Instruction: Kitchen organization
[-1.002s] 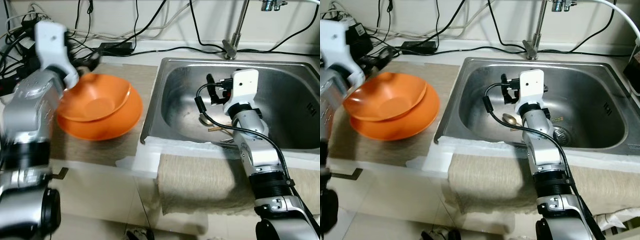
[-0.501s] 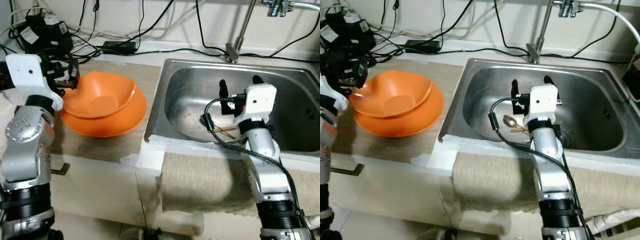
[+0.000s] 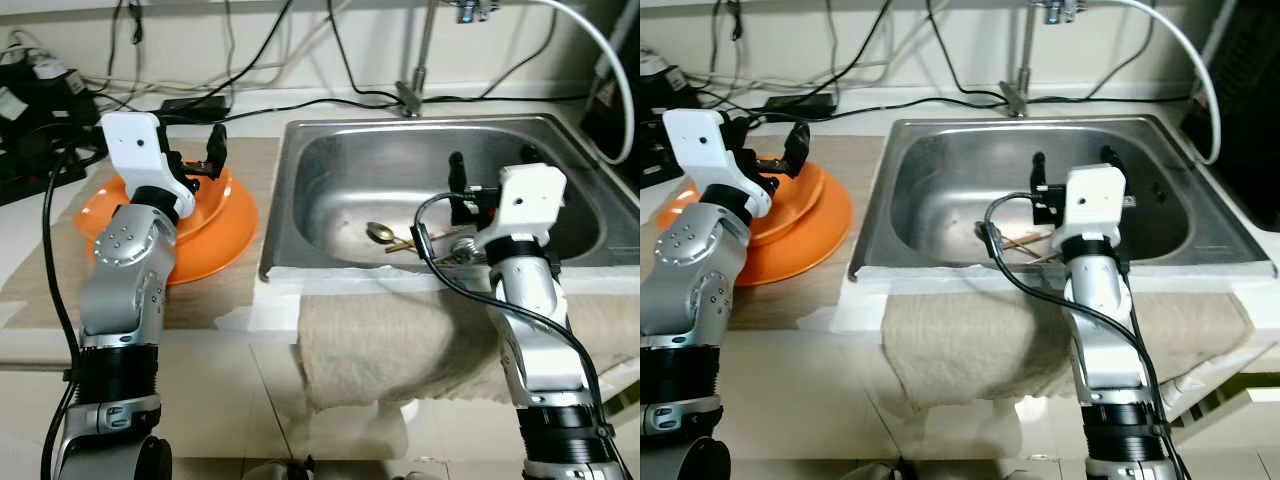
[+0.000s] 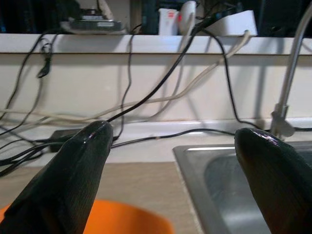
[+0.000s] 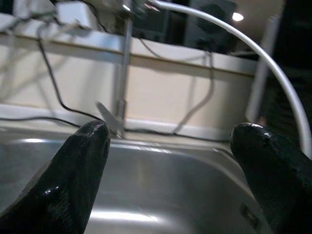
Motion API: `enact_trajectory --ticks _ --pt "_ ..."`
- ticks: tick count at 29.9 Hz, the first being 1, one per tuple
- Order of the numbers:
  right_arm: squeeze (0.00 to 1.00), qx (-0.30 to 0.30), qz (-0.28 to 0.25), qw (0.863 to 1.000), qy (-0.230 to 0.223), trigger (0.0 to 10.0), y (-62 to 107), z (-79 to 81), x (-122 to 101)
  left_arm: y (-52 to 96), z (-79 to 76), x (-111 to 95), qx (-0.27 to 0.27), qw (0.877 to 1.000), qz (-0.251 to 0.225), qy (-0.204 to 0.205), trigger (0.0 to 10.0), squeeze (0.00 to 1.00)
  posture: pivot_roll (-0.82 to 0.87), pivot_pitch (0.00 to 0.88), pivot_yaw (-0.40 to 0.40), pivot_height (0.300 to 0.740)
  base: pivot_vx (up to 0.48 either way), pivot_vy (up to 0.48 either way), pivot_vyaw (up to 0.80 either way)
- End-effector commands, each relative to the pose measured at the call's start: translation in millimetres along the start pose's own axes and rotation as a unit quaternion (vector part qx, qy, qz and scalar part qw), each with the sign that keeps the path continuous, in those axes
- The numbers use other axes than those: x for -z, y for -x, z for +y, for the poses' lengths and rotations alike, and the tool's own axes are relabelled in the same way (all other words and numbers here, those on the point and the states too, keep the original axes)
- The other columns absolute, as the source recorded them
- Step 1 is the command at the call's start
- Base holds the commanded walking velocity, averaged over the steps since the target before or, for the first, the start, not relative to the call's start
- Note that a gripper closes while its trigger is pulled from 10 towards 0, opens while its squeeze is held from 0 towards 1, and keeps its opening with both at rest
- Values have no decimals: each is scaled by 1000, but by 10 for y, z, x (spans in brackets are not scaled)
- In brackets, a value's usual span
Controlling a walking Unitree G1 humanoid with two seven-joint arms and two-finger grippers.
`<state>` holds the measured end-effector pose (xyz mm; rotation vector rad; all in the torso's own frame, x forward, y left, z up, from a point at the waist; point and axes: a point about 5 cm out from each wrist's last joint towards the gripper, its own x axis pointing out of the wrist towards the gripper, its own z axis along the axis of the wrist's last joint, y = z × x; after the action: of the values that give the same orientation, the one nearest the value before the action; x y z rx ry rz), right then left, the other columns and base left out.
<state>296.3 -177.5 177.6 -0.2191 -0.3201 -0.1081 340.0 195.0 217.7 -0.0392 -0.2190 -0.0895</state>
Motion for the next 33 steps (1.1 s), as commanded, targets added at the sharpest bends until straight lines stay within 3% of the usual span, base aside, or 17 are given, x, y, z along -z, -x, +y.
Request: enact_trajectory --ticks 1,4,9,15,20,24,28,31,33 --pt "0 6 2 1000 4 10000 40 19 -10 -79 11 8 -4 1000 1 11 10000 0 -160 0 130 740 0 0 0" --pt "0 12 10 1000 3 10000 86 40 17 -159 -59 70 8 1000 15 26 10000 0 -184 0 143 740 0 0 0" --pt "0 15 10 1000 8 10000 85 1 7 -191 -153 66 26 999 13 16 10000 0 -184 0 142 740 0 0 0" --pt "0 18 17 1000 6 10000 57 -37 43 -194 -140 23 20 1000 2 9 10000 0 -162 0 128 740 0 0 0" --pt "0 -9 21 1000 1 10000 -40 52 59 -232 91 -68 -8 1000 8 -22 10000 0 -110 0 86 740 0 0 0" --pt "0 -22 23 999 -6 10000 -72 115 66 -254 255 -44 -31 998 45 -37 10000 0 -84 0 77 740 0 0 0" --pt "0 -27 25 999 -10 10000 -100 149 74 -212 288 7 -45 996 60 -51 10000 0 -65 0 68 740 0 0 0" --pt "0 -30 25 999 -12 10000 -115 168 79 -197 280 15 -53 996 60 -40 10000 0 -54 0 66 740 0 0 0" --pt "0 -34 26 999 -13 10000 -122 182 86 -190 296 18 -64 996 62 -33 10000 345 -51 0 65 740 0 0 0"
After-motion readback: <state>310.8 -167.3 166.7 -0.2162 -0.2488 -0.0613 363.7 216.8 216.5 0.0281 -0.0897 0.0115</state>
